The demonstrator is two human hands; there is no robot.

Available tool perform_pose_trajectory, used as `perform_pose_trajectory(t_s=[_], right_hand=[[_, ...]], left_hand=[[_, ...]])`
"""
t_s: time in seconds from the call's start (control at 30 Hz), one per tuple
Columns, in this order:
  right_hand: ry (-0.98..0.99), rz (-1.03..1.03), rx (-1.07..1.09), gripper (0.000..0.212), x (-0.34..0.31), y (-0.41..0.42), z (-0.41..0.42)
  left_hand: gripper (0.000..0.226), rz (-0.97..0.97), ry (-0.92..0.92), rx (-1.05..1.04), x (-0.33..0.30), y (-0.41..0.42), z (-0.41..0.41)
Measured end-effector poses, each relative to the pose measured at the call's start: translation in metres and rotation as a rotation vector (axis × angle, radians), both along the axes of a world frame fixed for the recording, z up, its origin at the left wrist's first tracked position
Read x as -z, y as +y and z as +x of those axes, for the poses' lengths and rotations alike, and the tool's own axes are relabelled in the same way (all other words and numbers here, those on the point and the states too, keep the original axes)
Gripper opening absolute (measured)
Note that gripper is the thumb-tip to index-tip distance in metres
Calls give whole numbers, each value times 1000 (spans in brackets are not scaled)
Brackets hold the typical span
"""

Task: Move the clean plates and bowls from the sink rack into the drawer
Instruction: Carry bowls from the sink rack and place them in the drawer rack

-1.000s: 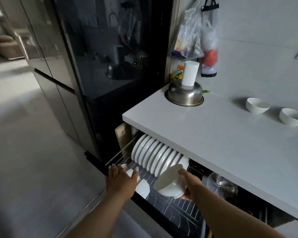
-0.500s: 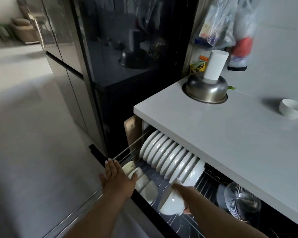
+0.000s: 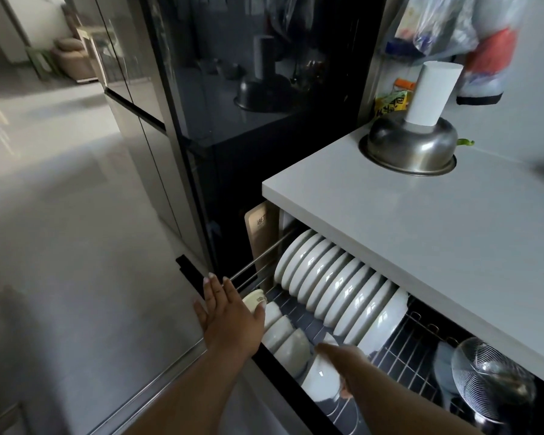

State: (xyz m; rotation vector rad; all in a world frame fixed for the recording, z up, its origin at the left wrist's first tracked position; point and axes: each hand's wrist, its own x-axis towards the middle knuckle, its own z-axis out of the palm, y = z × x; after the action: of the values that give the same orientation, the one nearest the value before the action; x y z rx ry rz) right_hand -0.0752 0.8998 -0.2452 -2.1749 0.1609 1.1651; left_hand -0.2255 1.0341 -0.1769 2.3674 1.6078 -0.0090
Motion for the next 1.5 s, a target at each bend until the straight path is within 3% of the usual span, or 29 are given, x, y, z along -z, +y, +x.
perform_pose_trajectory(t_s=[0.2,0.6,0.87,1.1,1.5], right_hand=[[42,8,6,44,18,10,-12],[133,-55,-99,80,12,18,-11],[155,-113,-186,67,7,21,-10],[-53,-40,-279,59,-21,32,-8],[-597,196,-452,33,-96,67,2]], left_hand=[[89,10,-3,-5,1,1,1],[88,20,-3,-16,4,3,0],[88,8,-12,-7,3,3,-2],[88,3,8,5,3,3,-3],[81,-52,1,82,-27,6,-6]])
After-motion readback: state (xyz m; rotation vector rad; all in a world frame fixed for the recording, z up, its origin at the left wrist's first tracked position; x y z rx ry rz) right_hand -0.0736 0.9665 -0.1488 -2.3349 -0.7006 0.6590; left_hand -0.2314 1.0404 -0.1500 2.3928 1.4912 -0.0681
